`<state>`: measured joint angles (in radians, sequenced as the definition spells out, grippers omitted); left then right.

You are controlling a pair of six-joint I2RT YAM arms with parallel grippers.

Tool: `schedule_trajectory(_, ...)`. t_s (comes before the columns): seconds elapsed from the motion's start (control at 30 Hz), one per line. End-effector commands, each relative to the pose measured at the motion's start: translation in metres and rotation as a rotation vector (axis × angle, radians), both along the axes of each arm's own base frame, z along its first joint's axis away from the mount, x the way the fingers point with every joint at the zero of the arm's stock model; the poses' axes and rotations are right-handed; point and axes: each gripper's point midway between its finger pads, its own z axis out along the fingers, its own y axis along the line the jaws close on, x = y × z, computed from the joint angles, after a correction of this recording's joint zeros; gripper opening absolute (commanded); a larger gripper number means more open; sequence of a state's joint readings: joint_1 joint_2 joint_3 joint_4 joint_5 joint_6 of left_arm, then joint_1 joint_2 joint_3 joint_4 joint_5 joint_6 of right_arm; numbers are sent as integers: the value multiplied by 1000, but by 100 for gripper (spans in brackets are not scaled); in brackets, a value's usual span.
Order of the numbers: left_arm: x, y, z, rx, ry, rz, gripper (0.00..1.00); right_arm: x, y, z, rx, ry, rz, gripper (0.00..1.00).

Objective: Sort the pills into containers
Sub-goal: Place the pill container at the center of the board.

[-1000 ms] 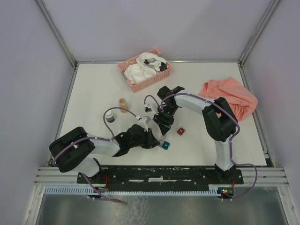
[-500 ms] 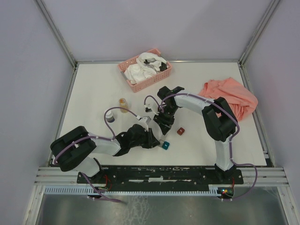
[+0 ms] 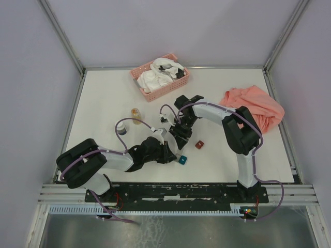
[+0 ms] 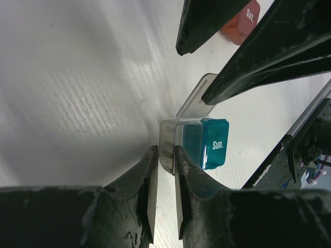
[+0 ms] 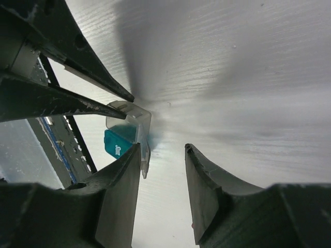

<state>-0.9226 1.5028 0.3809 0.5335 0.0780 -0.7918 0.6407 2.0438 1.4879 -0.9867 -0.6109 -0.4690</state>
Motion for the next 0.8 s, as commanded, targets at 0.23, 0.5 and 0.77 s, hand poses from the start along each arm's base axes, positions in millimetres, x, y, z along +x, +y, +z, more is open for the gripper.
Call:
schedule_trajectory(0.23,8,-2,4,-1,-41,18,25,6,-4,12,49,16,-37,48)
schedule_trajectory(0.5,8,-4,6,-7,-42,13,25,14,-10,-4,-21,-1,-83,37)
schedule_trajectory(0.77,8,-3,9,-17,-49,15,26,13,-6,-2,-6,13,-96,37)
